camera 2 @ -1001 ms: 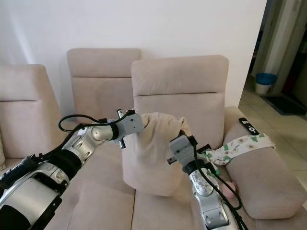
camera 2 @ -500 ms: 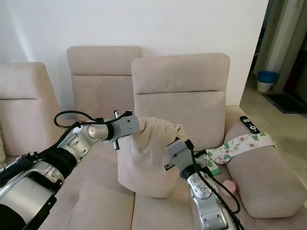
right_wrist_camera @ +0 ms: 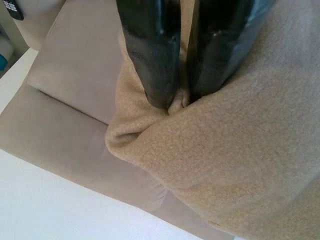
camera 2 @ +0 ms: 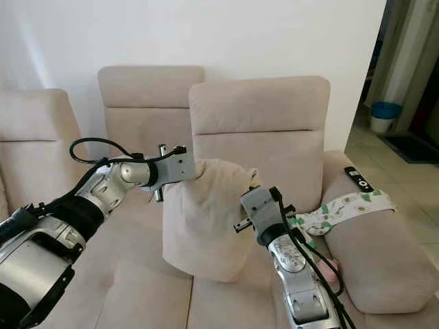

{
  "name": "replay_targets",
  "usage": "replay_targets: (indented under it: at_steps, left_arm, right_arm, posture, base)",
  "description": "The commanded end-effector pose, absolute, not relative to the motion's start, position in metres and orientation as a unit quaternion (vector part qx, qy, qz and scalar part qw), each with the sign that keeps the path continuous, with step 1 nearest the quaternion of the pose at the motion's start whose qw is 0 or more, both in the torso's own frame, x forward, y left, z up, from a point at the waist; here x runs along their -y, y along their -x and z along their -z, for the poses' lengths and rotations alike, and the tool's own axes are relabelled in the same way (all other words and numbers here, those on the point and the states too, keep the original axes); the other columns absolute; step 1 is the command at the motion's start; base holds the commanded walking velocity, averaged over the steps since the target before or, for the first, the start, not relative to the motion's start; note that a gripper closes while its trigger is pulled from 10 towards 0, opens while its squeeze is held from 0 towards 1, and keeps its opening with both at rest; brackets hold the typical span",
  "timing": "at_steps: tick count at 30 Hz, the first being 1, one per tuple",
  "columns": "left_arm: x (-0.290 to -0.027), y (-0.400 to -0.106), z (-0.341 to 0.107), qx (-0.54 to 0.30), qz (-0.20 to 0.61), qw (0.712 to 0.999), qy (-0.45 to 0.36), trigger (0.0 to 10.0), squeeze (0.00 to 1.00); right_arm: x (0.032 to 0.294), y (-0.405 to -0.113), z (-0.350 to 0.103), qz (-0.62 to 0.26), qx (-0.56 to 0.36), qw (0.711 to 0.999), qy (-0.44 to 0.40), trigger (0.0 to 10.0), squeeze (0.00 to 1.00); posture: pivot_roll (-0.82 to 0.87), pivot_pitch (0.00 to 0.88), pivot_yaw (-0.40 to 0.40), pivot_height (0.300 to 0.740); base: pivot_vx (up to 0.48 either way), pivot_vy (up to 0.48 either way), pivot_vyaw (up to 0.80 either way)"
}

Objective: Move the pillow to the sofa from floor

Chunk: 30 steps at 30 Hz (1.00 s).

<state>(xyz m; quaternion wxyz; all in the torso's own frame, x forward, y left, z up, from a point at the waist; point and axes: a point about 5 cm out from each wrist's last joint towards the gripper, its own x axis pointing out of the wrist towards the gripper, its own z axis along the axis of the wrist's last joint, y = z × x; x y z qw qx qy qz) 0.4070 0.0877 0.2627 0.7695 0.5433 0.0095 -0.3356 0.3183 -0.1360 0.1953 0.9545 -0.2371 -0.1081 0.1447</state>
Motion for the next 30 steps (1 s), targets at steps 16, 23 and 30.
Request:
replay_targets:
  at_steps: [16,23,30]
  left_arm:
    - [-0.093,-0.386,-0.247,-0.074,0.468,0.618,-0.627,10.0,0.0]
    - [-0.083,-0.38,-0.233,-0.078,0.506,0.596,-0.619,10.0,0.0]
    - [-0.06,-0.376,-0.236,-0.03,0.514,0.604,-0.609,10.0,0.0]
  right_arm:
    - [0.117,-0.301,-0.223,-0.308,0.055,0.918,0.245,10.0,0.0]
    - [0.133,-0.309,-0.214,-0.272,0.027,0.927,0.256,10.0,0.0]
    - [0.146,-0.313,-0.203,-0.232,-0.017,0.935,0.267,10.0,0.0]
  posture:
    - [-0.18,0.0,0.078,0.74]
    - [-0.18,0.0,0.078,0.74]
    - [-0.18,0.0,0.086,0.74]
  base:
    - [0.0,0.0,0.0]
    - [0.0,0.0,0.0]
    - [0.0,0.0,0.0]
